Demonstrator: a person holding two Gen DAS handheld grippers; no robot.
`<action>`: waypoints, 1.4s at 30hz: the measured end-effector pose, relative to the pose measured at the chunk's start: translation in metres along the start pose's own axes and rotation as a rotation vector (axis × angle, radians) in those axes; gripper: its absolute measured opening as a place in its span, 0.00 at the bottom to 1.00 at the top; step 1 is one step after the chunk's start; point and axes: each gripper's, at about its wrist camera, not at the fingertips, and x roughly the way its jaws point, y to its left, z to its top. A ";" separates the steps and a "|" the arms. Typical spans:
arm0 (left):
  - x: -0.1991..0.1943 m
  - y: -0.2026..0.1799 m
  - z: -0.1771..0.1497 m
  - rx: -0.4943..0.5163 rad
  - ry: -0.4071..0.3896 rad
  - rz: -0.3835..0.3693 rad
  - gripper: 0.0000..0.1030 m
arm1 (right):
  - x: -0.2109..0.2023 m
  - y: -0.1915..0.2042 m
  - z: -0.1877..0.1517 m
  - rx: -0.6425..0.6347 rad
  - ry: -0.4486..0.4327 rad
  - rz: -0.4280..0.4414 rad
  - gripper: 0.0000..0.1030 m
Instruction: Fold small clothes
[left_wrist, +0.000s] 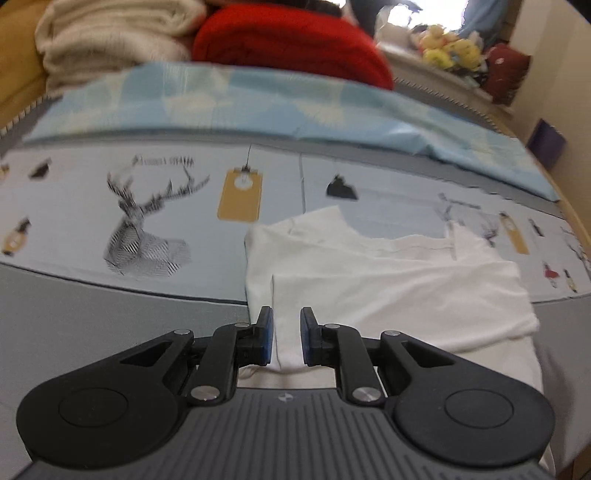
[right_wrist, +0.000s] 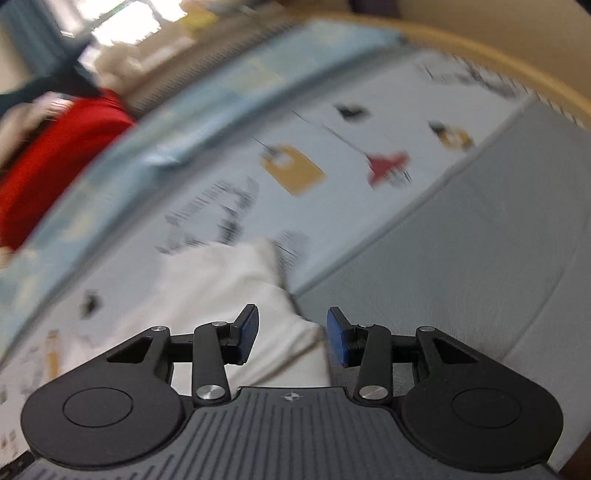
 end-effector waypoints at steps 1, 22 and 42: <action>-0.016 0.000 -0.002 0.012 -0.019 -0.013 0.19 | -0.020 0.001 0.000 -0.034 -0.027 0.039 0.42; -0.073 0.026 -0.193 -0.098 0.252 -0.128 0.22 | -0.081 -0.114 -0.135 -0.146 0.166 0.082 0.42; -0.020 0.029 -0.216 -0.093 0.461 -0.030 0.24 | -0.039 -0.116 -0.165 -0.309 0.346 -0.012 0.42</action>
